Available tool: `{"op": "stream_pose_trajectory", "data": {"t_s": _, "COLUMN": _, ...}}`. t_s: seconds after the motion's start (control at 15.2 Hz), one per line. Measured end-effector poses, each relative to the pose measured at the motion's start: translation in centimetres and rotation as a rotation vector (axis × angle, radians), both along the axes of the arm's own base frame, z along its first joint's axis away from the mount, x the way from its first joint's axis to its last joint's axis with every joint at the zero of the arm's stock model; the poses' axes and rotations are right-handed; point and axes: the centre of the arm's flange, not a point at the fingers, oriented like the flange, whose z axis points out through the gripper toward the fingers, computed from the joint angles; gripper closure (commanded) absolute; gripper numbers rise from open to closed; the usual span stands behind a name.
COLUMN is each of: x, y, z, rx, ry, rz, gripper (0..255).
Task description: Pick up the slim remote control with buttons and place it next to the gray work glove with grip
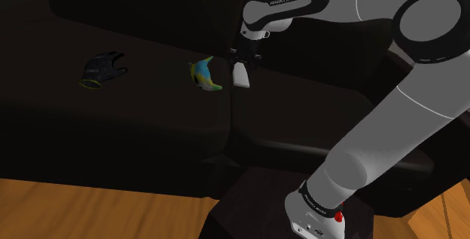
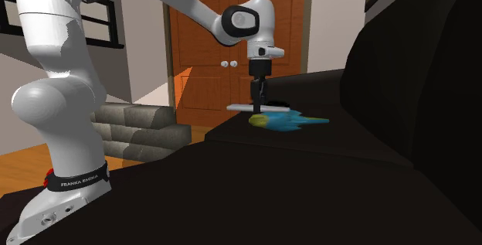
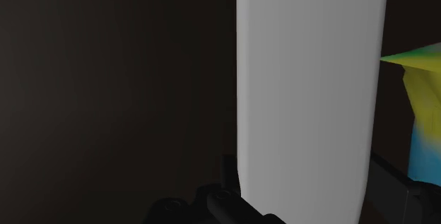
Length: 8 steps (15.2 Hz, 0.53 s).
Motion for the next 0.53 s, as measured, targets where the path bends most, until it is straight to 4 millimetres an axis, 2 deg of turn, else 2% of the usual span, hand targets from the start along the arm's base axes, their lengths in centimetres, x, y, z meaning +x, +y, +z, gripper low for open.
{"op": "stream_pose_trajectory", "data": {"t_s": 0.53, "x": 0.4, "y": 0.5, "z": 3.8, "rx": 0.0, "ry": 0.0, "rz": 0.0, "gripper": 255}}
